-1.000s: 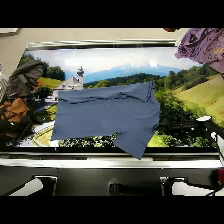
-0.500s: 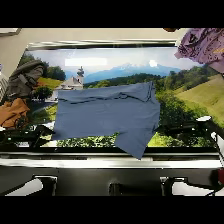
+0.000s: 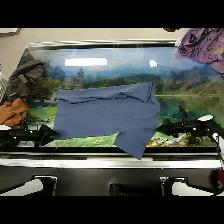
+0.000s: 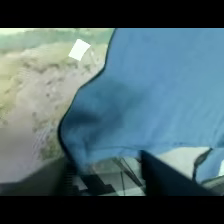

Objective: Fold the clothes and pants, and hang the long-sleeved shirts on hangers.

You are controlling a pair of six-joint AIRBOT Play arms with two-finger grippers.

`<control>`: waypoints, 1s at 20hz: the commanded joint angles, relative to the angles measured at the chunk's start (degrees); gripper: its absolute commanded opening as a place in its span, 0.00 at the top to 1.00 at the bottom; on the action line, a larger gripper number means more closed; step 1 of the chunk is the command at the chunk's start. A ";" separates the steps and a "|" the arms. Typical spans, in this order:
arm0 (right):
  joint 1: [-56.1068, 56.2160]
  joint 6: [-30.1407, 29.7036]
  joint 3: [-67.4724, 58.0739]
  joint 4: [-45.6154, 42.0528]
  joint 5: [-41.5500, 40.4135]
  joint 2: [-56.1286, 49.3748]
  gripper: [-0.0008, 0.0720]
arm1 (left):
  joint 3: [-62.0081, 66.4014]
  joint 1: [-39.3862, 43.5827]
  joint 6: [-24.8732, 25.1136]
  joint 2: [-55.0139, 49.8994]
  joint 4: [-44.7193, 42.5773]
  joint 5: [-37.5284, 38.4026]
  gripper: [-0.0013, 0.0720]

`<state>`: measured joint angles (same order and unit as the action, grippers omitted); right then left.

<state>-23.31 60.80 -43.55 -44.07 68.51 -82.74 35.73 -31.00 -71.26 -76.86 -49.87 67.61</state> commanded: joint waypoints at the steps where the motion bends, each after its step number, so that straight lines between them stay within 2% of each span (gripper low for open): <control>1: -0.02 0.98 -0.07 -2.36 -0.33 2.21 0.96 | 0.02 1.51 -1.33 -1.07 -0.63 -4.09 0.67; 2: -0.02 1.18 -0.07 -2.93 -0.31 2.62 0.96 | 0.02 1.44 -1.36 -1.07 -0.66 -4.20 0.76; 3: 0.00 1.18 -0.07 -3.30 -0.26 3.02 0.96 | 0.02 1.44 -1.38 -1.07 -0.68 -4.20 0.77; 5: 0.00 1.20 -0.07 -3.26 0.17 3.43 0.96 | 0.02 1.46 -1.33 -1.07 -0.68 -4.20 0.96; 9: 0.00 1.14 -0.13 -1.38 0.57 6.25 0.96 | 1.46 2.40 -1.33 -0.59 -0.35 -3.96 0.96; 12: 3.78 2.23 -4.04 -0.66 -1.29 8.81 0.96 | 6.34 8.09 -2.29 0.76 1.01 -5.33 0.96; 13: 7.17 2.93 -7.61 -2.19 -2.16 8.81 0.96 | 9.49 10.75 -3.58 1.07 1.03 -6.25 0.96; 17: 18.64 14.12 -30.03 -16.44 -11.37 8.81 0.96 | 30.01 18.69 -8.17 1.44 -1.73 -7.76 0.96; 20: 21.09 18.16 -49.72 -26.10 -7.74 8.83 0.96 | 52.74 21.49 -14.75 1.51 -10.05 -7.10 0.96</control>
<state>-5.82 73.36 -77.32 -60.05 60.95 -74.11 70.67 -12.95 -80.27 -75.57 -53.67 60.58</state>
